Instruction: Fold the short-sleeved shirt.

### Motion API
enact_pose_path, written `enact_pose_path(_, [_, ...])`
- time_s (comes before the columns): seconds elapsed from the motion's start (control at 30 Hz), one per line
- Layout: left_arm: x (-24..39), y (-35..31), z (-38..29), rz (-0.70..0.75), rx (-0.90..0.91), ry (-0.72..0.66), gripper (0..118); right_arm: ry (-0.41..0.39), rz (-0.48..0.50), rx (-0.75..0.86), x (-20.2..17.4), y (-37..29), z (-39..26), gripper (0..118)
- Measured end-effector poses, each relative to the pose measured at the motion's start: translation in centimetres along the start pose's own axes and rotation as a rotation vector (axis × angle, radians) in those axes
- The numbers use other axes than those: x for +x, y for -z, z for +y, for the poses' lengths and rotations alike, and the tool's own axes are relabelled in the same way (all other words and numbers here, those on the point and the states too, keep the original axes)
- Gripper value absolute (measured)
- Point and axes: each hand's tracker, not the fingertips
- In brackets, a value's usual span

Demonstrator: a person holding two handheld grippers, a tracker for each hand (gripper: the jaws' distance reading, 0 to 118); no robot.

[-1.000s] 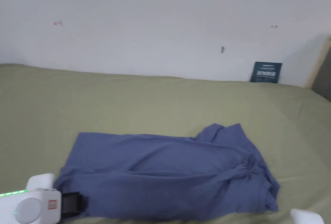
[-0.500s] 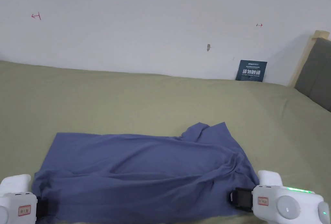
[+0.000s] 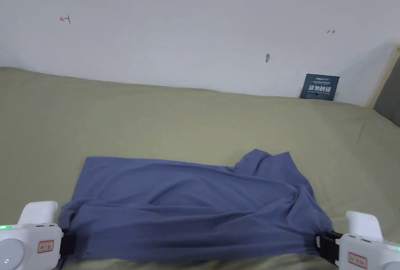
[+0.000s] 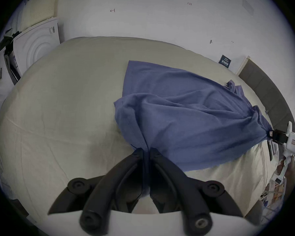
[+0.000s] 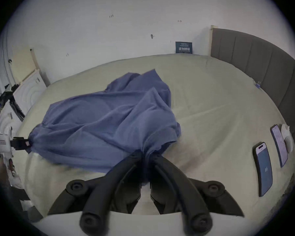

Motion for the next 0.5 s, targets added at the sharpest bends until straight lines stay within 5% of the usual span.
enact_pose_path(0.2, [-0.6,-3.0,-0.7,-0.029,0.0,0.028,6,-0.033,0.006,-0.013,-0.3,-4.7,-1.2,10])
enact_pose_path(0.5, [-1.3,-9.4,-6.9,-0.072,-0.068,0.042,6,0.024,0.005,-0.131,1.4,-10.9,-6.2,10])
